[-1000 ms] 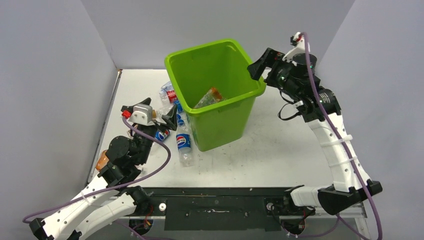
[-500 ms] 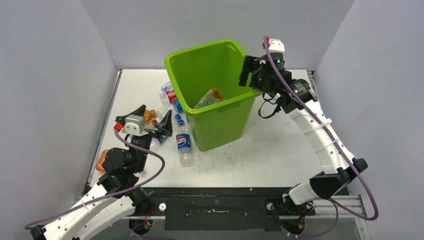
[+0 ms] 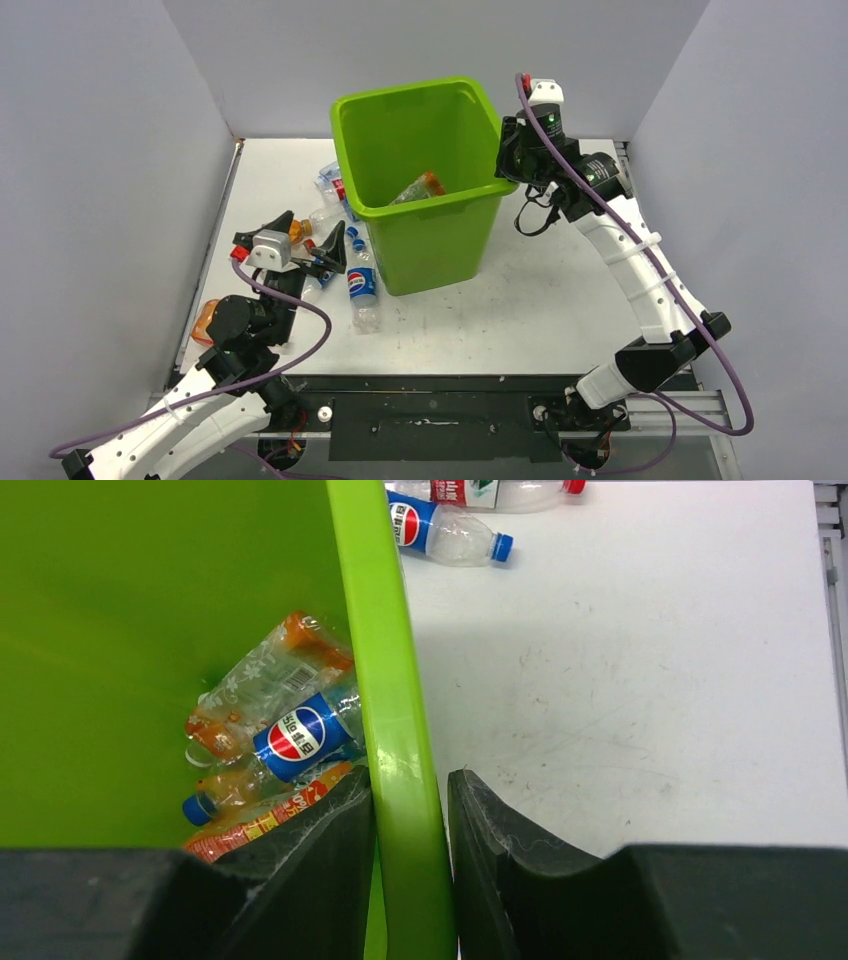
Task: Put the plastic bottles in the bin
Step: Move the trash bin to the center of the board.
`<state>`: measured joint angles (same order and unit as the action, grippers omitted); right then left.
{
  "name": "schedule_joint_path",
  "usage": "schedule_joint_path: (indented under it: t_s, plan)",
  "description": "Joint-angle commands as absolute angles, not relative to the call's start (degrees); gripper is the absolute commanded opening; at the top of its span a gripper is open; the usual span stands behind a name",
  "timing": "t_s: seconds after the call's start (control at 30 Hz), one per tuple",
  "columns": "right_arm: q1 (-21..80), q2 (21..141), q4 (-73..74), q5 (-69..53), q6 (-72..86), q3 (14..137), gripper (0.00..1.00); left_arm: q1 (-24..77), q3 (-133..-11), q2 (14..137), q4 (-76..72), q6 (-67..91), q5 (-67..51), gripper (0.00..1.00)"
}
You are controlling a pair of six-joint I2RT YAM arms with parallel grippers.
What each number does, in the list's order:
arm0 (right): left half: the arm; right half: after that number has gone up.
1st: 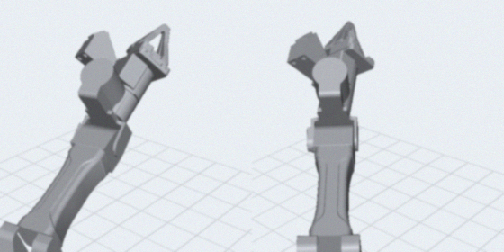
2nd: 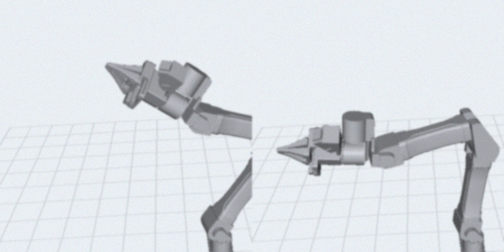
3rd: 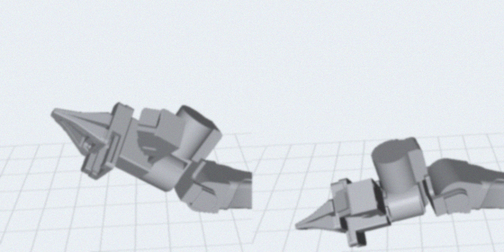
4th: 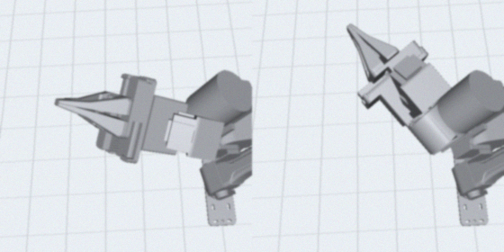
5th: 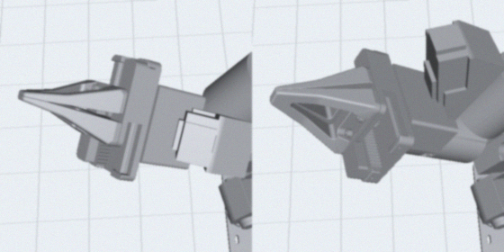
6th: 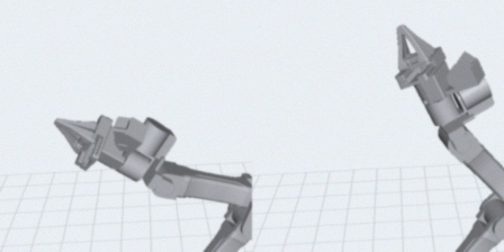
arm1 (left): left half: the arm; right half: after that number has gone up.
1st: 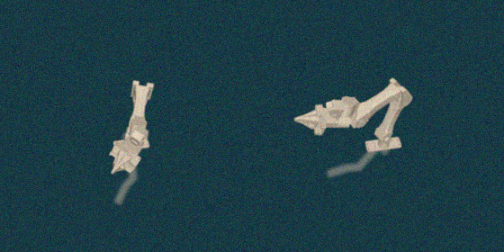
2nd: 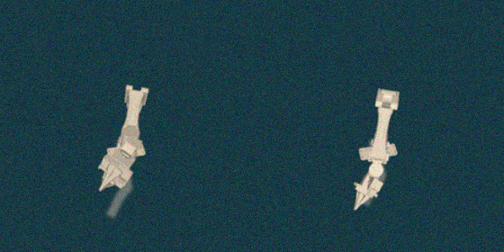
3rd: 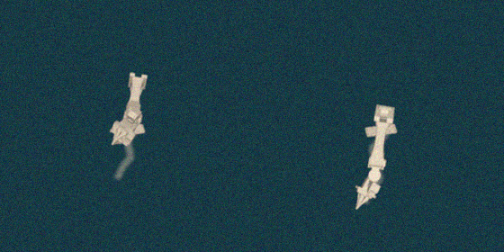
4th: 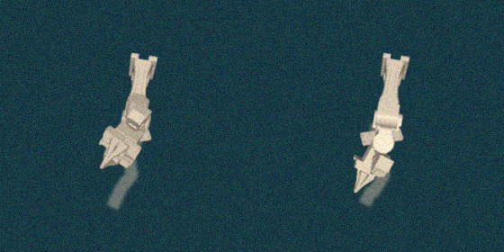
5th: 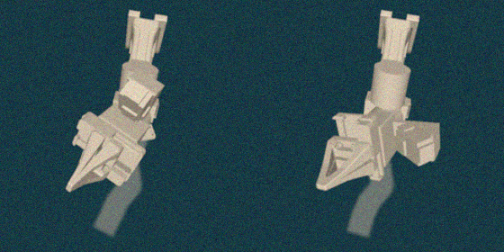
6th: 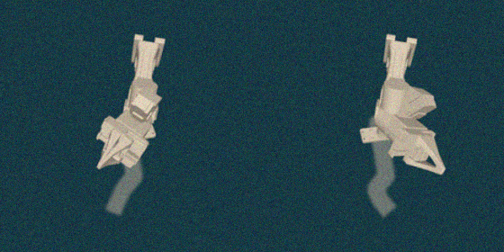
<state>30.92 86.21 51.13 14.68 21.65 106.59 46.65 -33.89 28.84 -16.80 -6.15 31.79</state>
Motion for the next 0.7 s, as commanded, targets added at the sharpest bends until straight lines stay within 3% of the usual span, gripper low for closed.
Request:
schedule_joint_path:
  t_s: [0.0, 0.43, 0.67]
  plan:
    - [29.8, 85.4, 51.6, 20.1, 21.1, 111.2, 0.07, 46.4, -33.8, 28.7, -19.4, -5.5, 31.8, 0.96]
    - [27.6, 75.0, 54.9, 24.0, 19.5, 107.9, 0.05, 46.4, -34.0, 29.5, -19.1, -4.9, 30.8, 0.96]
    - [27.3, 70.4, 56.1, 32.0, 20.0, 106.2, 0.05, 46.4, -33.9, 29.6, -19.1, -5.0, 31.0, 0.96]
